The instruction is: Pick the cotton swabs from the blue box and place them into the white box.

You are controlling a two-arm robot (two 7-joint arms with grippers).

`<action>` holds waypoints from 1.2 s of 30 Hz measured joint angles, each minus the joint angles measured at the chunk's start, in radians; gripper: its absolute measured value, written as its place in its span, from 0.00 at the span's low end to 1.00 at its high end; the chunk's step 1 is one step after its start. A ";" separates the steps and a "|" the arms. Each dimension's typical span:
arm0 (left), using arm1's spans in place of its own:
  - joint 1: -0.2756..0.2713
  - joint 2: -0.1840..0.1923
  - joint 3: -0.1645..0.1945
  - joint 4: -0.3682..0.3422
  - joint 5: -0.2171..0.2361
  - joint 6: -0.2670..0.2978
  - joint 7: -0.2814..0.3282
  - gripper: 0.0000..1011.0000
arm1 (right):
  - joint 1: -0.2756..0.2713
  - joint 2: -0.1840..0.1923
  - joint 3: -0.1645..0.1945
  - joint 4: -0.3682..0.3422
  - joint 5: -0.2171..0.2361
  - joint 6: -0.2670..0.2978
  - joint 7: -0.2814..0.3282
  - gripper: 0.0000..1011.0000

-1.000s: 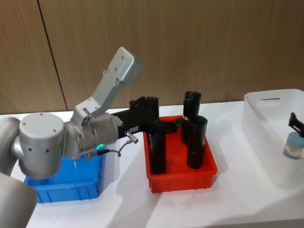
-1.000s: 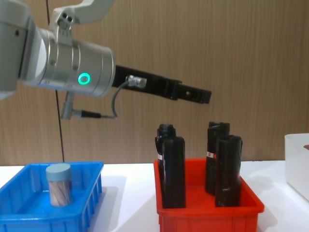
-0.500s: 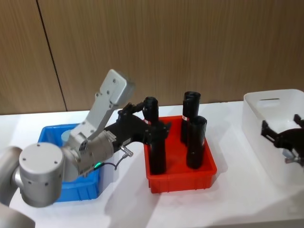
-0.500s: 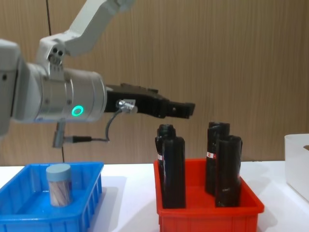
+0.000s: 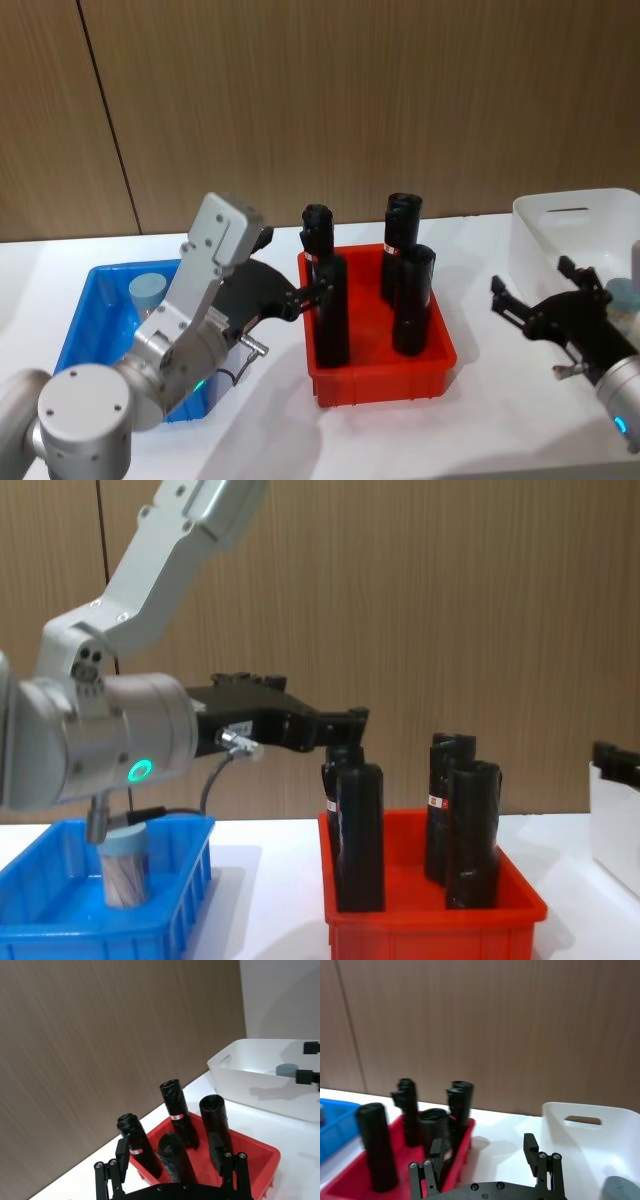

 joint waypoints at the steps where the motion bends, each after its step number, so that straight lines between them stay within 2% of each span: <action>1: 0.006 0.002 0.001 -0.002 0.000 -0.008 0.010 0.99 | -0.005 0.000 -0.003 -0.008 0.001 0.000 0.001 0.99; 9: 0.065 0.023 0.014 -0.025 -0.002 -0.087 0.119 0.99 | -0.061 -0.003 -0.034 -0.097 0.004 0.001 0.012 0.99; 17: 0.113 0.039 0.024 -0.045 -0.004 -0.152 0.207 0.99 | -0.075 -0.003 -0.041 -0.117 0.005 0.002 0.014 0.99; 22: 0.123 0.042 0.026 -0.049 -0.005 -0.166 0.226 0.99 | -0.075 -0.004 -0.041 -0.118 0.005 0.002 0.015 0.99; 36: 0.124 0.042 0.026 -0.049 -0.004 -0.168 0.228 0.99 | -0.075 -0.004 -0.041 -0.118 0.005 0.002 0.015 0.99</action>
